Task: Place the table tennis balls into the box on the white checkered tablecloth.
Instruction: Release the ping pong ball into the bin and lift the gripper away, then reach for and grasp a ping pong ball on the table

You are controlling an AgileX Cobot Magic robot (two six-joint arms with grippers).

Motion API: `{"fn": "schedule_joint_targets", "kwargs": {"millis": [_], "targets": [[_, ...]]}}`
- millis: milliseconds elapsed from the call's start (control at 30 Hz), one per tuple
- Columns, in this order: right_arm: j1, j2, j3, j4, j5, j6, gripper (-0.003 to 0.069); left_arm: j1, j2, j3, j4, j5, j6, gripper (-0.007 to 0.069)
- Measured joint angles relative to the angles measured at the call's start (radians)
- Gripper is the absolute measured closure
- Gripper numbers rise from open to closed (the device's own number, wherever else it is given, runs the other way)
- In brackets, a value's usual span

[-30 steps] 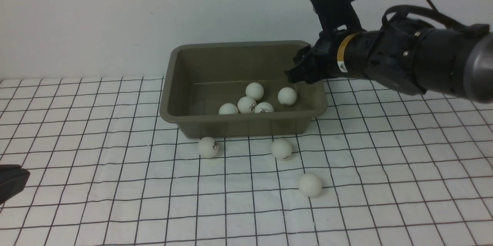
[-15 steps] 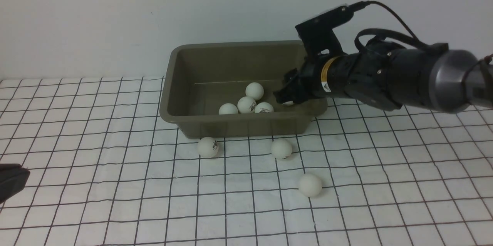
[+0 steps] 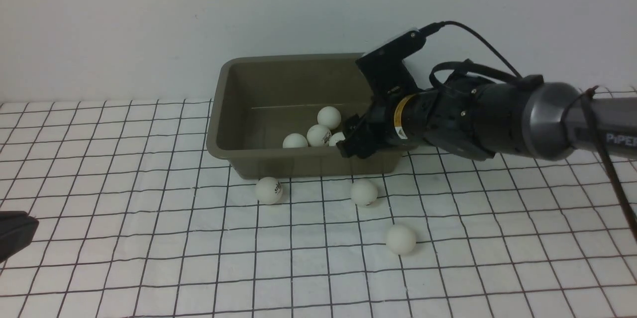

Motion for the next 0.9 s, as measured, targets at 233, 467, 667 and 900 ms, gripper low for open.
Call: {"fn": "schedule_joint_targets", "kwargs": {"millis": [233, 467, 667, 900], "targets": [[0.0, -0.125, -0.143, 0.016, 0.284, -0.004, 0.0106, 0.0, 0.0, 0.0, 0.0, 0.0, 0.0, 0.0629], [0.0, -0.241, -0.188, 0.255, 0.723, -0.198, 0.0106, 0.0, 0.0, 0.0, -0.001, -0.001, 0.0, 0.0629], [0.0, -0.242, -0.154, 0.524, 0.772, -0.372, 0.0106, 0.0, 0.0, 0.0, -0.001, -0.001, 0.0, 0.0629], [0.0, -0.242, -0.058, 0.66, 0.761, -0.443, 0.0111, 0.0, 0.0, 0.0, -0.001, -0.002, 0.0, 0.0629]]}}
